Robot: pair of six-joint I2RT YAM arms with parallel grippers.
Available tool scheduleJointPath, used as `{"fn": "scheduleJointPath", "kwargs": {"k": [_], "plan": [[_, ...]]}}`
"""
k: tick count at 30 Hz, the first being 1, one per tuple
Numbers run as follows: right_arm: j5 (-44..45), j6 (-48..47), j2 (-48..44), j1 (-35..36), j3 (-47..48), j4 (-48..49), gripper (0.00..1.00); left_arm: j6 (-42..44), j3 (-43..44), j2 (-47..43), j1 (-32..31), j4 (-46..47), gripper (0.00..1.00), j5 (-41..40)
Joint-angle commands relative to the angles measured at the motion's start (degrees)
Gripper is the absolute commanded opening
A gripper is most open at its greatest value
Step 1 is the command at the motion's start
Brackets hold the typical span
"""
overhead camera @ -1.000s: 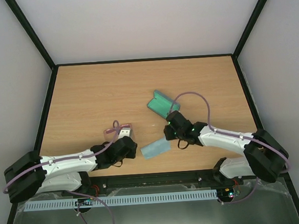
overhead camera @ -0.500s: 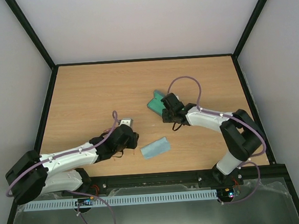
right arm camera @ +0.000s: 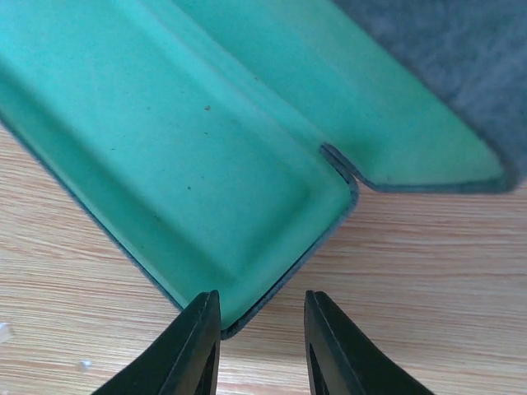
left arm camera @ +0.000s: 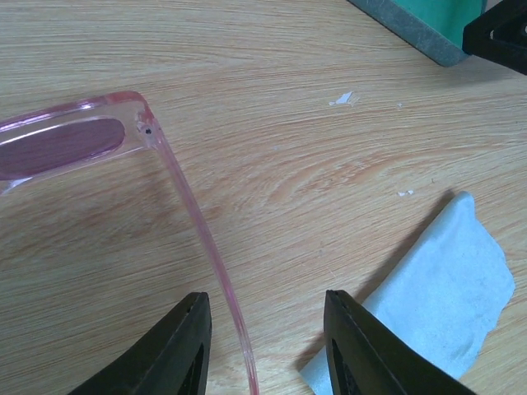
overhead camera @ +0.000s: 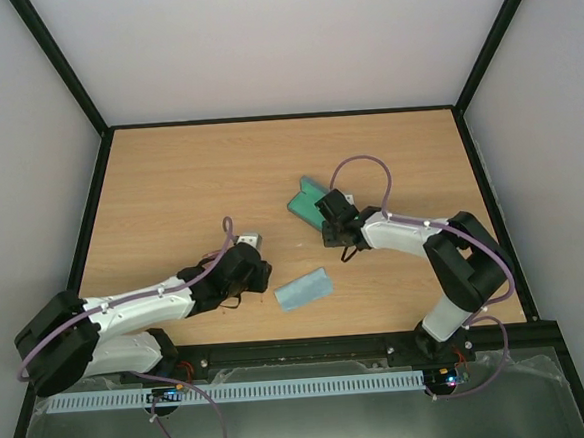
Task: Organize the sunglasses
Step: Adjust the sunglasses case at the center of the board.
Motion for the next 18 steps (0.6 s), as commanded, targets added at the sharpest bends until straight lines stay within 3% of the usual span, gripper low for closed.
{"fn": "scheduleJointPath", "kwargs": {"k": [1,8,18], "plan": [[4.6,-0.9,-1.2,-0.4,-1.8,-3.2,0.3,0.4,0.3,0.6,0.3,1.0,0.41,0.8],[4.6,-1.2,-1.9,-1.5,-2.7,-2.4,0.29,0.3,0.5,1.2,0.3,1.4,0.4,1.6],[1.9,-3.3,-4.4,-8.5,-4.0,-2.1,0.32,0.7,1.1,2.0,0.3,1.6,0.4,1.9]]}}
